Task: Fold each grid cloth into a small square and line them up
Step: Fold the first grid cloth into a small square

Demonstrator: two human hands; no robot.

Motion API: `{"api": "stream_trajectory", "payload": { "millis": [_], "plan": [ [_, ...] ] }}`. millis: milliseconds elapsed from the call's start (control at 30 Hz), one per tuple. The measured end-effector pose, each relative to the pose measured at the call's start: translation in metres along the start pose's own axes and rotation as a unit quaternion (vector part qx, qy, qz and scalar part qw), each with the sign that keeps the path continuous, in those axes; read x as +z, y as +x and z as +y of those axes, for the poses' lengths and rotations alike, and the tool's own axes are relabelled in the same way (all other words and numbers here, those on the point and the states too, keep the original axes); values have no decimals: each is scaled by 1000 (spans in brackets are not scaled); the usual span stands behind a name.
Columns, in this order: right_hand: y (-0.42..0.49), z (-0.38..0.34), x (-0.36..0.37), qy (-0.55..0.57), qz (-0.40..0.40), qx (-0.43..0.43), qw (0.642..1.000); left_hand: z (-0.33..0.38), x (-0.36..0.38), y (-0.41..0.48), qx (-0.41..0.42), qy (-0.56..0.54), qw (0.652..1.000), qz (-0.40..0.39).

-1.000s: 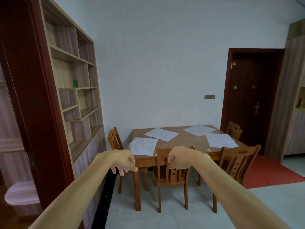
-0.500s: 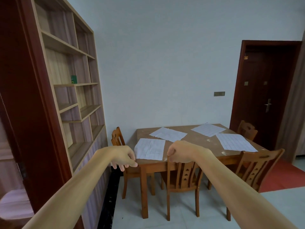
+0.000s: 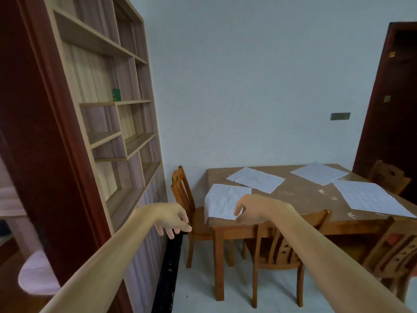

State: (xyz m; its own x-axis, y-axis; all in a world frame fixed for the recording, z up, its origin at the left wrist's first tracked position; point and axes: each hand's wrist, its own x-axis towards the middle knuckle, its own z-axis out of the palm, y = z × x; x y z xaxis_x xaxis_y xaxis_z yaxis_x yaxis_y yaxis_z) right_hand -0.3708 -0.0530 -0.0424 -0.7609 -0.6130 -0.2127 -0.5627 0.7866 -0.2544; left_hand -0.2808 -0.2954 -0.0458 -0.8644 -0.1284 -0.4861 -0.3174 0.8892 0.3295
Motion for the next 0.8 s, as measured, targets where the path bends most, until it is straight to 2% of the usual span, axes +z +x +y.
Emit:
{"api": "stream_trajectory", "payload": {
  "millis": [167,300,467,633,800],
  "plan": [
    [79,-6,-17,-2,-7,-38,999,-23,-37,60,-17,-19,1000,14],
    [152,0,-32,4,-36,-25,999,-35,-80,113,-44,-31,998,17],
    [235,34,-60,48,-18,-25,998,-29,-134,174,-43,-12,997,59],
    [306,59,-78,101,-26,-12,995,-28,-170,234,-38,-4,998,42],
    [362,75,-83,96,-23,6,995,-35,-195,304,-26,-18,999,35]
  ]
}}
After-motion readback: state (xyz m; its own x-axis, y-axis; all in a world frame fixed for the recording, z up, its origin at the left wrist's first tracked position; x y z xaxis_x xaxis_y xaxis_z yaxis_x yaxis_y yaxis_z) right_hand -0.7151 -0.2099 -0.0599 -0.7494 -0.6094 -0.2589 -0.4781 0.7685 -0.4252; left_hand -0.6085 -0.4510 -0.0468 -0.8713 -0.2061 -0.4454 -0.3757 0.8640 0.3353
